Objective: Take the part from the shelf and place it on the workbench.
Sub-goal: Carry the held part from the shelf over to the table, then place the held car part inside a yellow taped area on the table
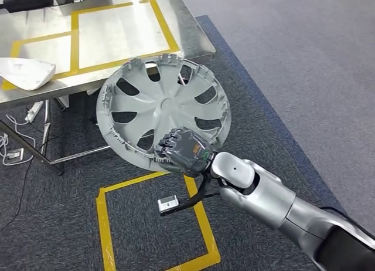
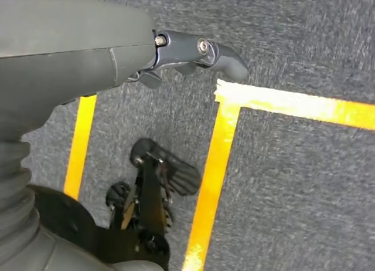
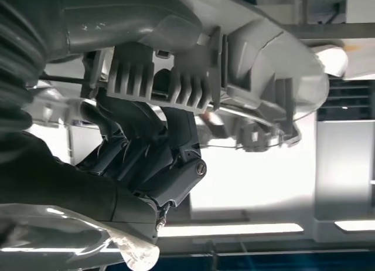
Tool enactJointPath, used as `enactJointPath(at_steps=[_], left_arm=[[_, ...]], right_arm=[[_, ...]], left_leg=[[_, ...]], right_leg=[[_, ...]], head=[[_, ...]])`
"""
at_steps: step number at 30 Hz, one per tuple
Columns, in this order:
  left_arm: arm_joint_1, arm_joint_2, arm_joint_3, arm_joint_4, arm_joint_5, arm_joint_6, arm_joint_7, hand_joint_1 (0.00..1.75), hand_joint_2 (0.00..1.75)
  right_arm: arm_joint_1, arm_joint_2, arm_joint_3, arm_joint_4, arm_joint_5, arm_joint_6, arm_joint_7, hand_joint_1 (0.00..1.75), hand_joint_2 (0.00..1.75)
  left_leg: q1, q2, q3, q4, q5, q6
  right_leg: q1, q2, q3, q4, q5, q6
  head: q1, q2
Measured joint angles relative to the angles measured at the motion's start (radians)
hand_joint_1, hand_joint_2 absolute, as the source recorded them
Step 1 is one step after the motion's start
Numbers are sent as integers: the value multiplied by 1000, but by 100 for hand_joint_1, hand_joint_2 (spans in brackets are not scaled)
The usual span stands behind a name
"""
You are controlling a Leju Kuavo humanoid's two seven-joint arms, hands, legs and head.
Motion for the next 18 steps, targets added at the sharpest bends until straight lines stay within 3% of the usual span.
enactJointPath(at_steps=[2,3,4,6,8,10,12,13,15,16,18], left_arm=[[-6,-2,0,0,3,1,0,0,175],[-7,-3,0,0,4,2,-1,0,175],[-5,-4,0,0,6,4,-1,0,175],[0,-3,1,0,7,7,-1,0,175],[0,-2,1,0,8,7,-1,0,175],[-2,-3,1,0,7,7,-1,0,175],[1,-4,1,0,6,7,-2,0,175],[3,-5,1,0,5,7,-2,0,175],[2,-6,2,0,2,8,-3,0,175],[-1,-6,2,0,0,8,-3,0,175],[-4,-9,2,0,-2,8,-3,0,175]], right_arm=[[-15,6,10,13,-1,6,-4,175,175],[-20,10,15,20,-2,7,-5,175,175],[-24,16,19,26,-2,8,-5,175,175],[-31,26,28,36,-4,8,-4,175,175],[-39,33,36,44,-7,8,-4,175,175],[-44,35,40,52,-10,7,-2,175,175],[-48,39,43,59,-16,6,-2,175,175],[-50,41,43,62,-23,5,-3,175,175],[-52,43,43,66,-42,3,-10,175,175],[-52,43,43,68,-50,2,-13,175,175],[-50,43,44,74,-57,2,-18,175,175]], left_leg=[[6,30,-66,128,-51,-9],[10,34,-89,171,-60,-13],[12,36,-94,177,-49,-15],[14,50,-47,80,19,-14],[4,88,16,-46,65,-5],[-6,107,36,-90,64,6],[-4,91,36,-96,63,19],[-2,83,38,-98,63,26],[3,71,43,-103,64,38],[2,66,43,-103,63,42],[1,53,45,-102,60,47]], right_leg=[[2,-28,5,0,-5,-6],[2,-41,7,0,-8,-6],[2,-53,10,0,-11,-6],[2,-75,20,0,-18,-2],[7,-95,30,0,-27,7],[14,-115,36,-2,-34,17],[14,-129,40,-5,-41,28],[12,-117,37,4,-50,32],[8,-67,1,76,-91,37],[8,-42,-33,142,-118,37],[10,-22,-109,266,-152,37]], head=[[-3,0],[-3,0],[-4,0],[-4,0],[-5,0],[-4,0],[-1,0],[0,0],[5,0],[8,0],[11,0]])
